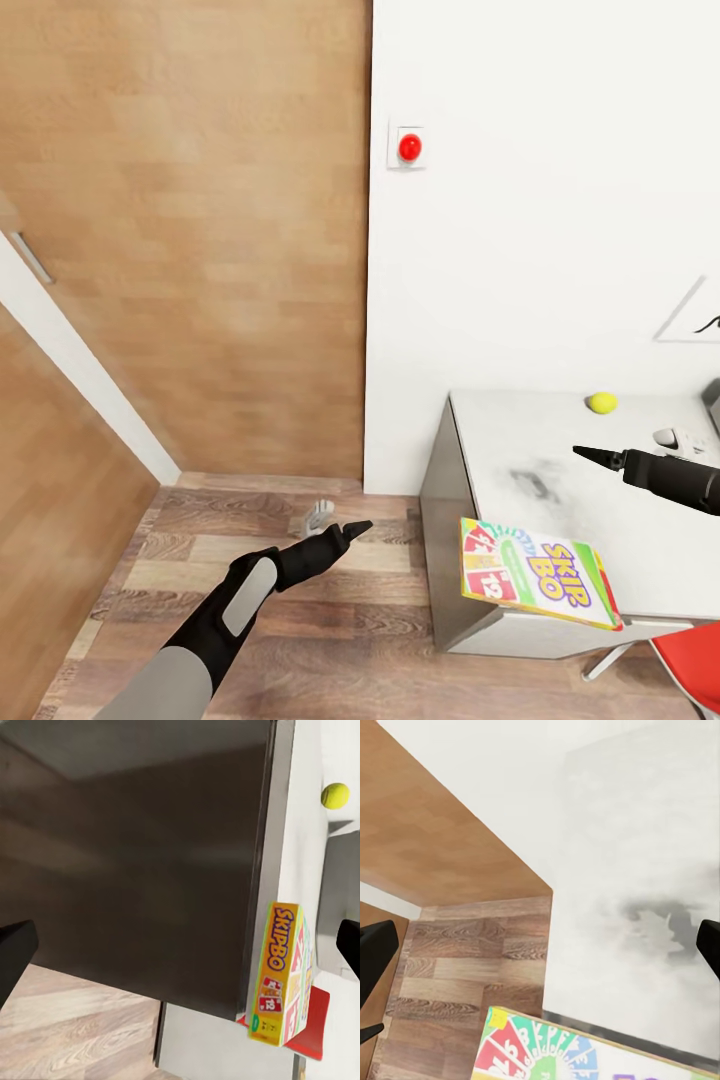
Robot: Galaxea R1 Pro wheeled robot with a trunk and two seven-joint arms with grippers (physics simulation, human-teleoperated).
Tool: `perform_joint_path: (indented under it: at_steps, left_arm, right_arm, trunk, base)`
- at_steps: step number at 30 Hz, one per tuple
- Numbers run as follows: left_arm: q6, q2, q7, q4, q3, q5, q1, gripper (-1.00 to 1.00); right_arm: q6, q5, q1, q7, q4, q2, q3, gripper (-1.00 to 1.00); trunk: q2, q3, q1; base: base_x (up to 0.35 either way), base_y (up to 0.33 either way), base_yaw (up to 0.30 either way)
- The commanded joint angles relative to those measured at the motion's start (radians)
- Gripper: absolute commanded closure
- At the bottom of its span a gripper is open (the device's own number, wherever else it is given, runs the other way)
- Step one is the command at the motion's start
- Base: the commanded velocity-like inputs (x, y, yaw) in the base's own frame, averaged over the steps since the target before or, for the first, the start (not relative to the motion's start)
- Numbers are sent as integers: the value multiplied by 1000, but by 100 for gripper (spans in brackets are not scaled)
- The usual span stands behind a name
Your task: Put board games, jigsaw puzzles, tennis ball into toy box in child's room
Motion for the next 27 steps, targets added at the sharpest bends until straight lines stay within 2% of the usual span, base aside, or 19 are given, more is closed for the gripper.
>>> perform_joint_path:
  at_steps: [1,11,27]
  left_arm:
    - [6,0,1,0,0,7,-1,-100]
    - [6,-4,1,1,-1,7,-1,-100]
    - [6,-14,1,1,-1,8,-2,-100]
  right_arm:
    - [4,9,-1,10,0,0,-1,-100]
    - [5,9,-1,10,-7,0,-1,-100]
    - [28,9,-1,9,-11,0,-1,-100]
  trunk:
    - [-2,-2,1]
    - [-2,-5,1]
    - [-2,-27,1]
  base:
    - [18,4,0]
    - [9,2,0]
    - [1,0,0]
